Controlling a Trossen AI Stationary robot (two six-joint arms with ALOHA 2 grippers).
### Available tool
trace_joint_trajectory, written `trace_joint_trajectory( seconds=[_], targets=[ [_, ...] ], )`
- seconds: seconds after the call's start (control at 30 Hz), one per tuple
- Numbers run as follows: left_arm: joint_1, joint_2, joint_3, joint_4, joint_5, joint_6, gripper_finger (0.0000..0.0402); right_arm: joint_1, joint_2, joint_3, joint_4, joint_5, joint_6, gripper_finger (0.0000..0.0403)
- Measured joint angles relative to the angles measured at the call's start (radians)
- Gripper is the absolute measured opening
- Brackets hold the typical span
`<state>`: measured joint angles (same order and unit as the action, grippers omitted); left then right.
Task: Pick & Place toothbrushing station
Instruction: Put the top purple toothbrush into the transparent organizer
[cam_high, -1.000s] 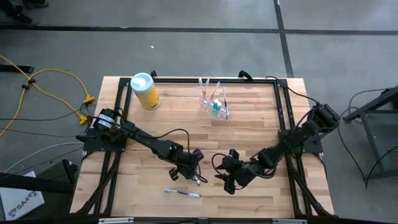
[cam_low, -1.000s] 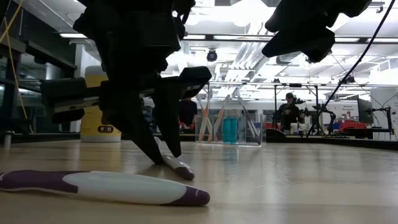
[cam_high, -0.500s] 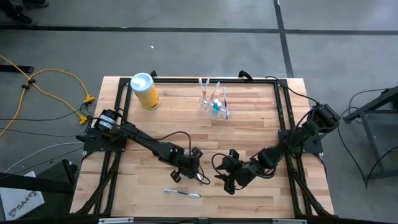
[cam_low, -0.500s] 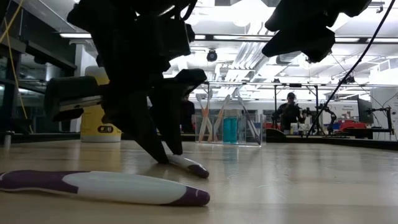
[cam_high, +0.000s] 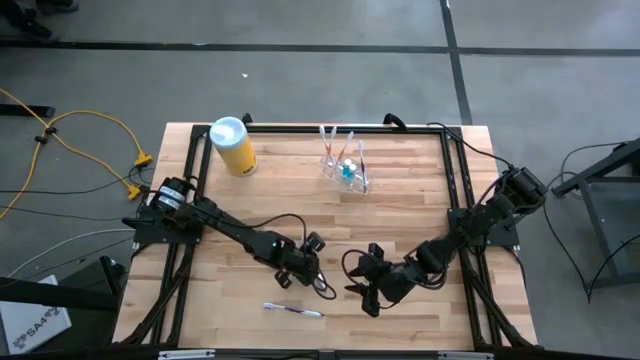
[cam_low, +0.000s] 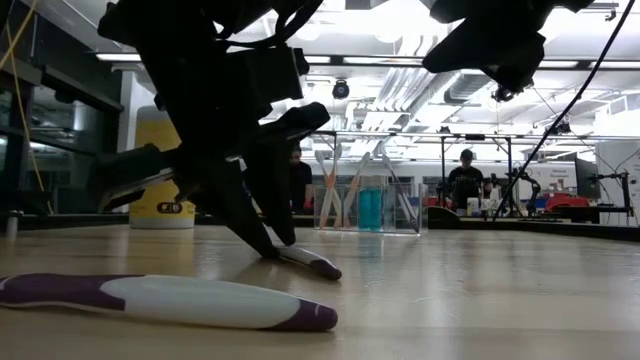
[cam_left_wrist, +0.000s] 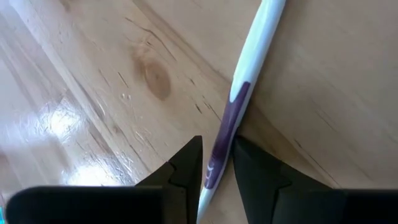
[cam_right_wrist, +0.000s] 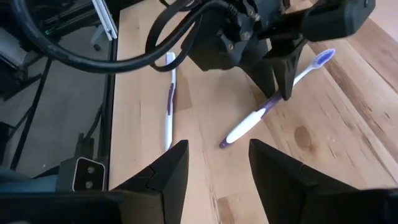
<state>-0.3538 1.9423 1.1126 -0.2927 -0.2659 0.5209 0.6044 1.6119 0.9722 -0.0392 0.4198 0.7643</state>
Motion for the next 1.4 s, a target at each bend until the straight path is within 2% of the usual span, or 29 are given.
trace_joint_trajectory(
  seconds=[0.23,0.53,0.73,1.03,1.4],
  targets=[
    [0.014,0.000,-0.004,0.040,0.051,0.039,0.0064,0.000,0.000,0.000,0.010,0.000,-0.001,0.0160],
    [0.056,0.058,0.000,0.092,0.138,0.024,0.0062,0.003,0.000,0.000,0.030,-0.003,-0.001,0.0160],
    [0.056,0.085,0.002,0.125,0.147,0.020,0.0062,0.005,0.000,0.000,0.033,-0.004,-0.001,0.0160],
    [0.091,0.087,0.016,0.069,0.308,-0.168,0.0049,0.005,0.000,0.000,0.036,-0.009,-0.001,0.0160],
    [0.090,0.087,0.017,0.056,0.312,-0.206,0.0031,0.005,0.000,0.000,0.036,-0.011,-0.005,0.0160]
  ],
)
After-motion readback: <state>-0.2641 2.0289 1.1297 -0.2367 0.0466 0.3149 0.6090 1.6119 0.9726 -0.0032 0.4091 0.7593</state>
